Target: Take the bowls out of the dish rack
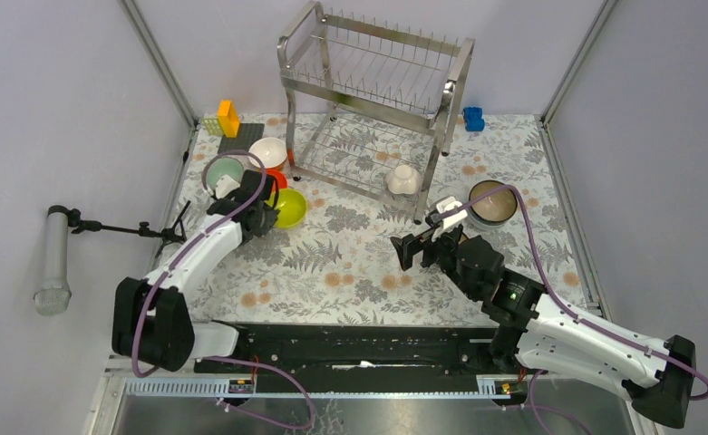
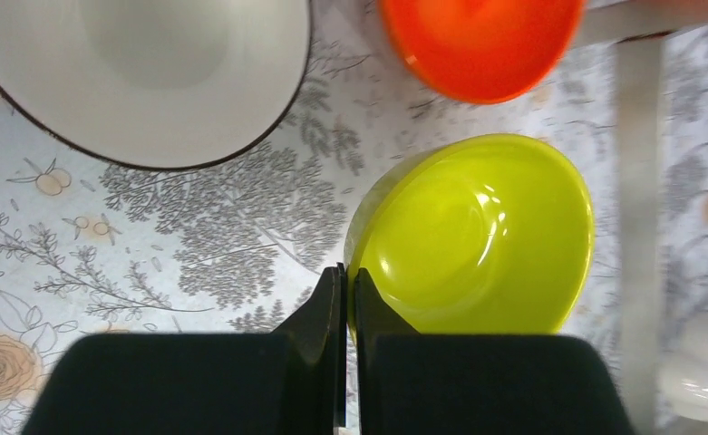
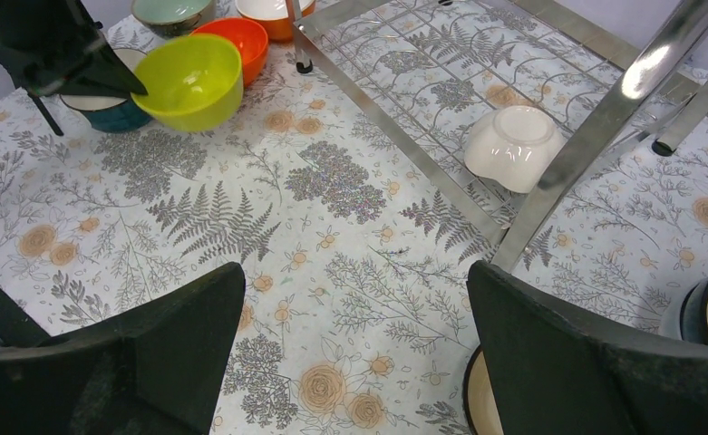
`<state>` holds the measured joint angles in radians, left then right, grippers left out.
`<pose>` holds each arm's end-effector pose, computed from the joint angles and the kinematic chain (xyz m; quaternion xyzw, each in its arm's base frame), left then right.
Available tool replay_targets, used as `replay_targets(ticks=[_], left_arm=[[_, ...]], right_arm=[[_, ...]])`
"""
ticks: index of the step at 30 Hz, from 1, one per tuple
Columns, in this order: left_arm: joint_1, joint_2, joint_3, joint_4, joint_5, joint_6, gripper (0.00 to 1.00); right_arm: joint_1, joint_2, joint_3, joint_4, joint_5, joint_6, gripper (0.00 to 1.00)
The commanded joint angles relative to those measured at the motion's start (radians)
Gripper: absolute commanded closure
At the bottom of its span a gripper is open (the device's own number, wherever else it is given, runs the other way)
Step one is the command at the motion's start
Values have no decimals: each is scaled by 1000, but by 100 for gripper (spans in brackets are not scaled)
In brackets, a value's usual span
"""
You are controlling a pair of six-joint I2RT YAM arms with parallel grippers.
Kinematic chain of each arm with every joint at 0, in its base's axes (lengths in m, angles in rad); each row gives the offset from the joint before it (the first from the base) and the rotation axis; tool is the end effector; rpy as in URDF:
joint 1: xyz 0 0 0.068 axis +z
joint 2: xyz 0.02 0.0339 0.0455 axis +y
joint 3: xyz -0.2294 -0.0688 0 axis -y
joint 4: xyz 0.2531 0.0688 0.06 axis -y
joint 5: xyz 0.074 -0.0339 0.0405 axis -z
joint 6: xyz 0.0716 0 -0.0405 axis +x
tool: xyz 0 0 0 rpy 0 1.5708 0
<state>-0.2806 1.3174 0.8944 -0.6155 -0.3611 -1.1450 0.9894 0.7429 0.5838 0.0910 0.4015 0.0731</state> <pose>0.2851 -0.0559 0.1649 -0.4404 0.8421 -0.0381 0.3090 0.1607 0.1936 0.2783 -0.1946 0.7024 0.2132 0.6505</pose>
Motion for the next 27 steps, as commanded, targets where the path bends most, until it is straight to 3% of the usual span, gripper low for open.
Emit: replay_targets(ticks=[1,9,15,27], left_arm=[[28,-62,104,10,26,-4,100],[111,6,192,30,46,-5,100],[150,60,242,48,-22,-33,100],[199,167,272,130,-47,-18,100]], right_arm=[[1,4,8,23,5,-17,0],[1,1,9,23,-1,-21,0],[2,12,15,25,-3,-23,0],[2,25,21,23,-2,-26,0]])
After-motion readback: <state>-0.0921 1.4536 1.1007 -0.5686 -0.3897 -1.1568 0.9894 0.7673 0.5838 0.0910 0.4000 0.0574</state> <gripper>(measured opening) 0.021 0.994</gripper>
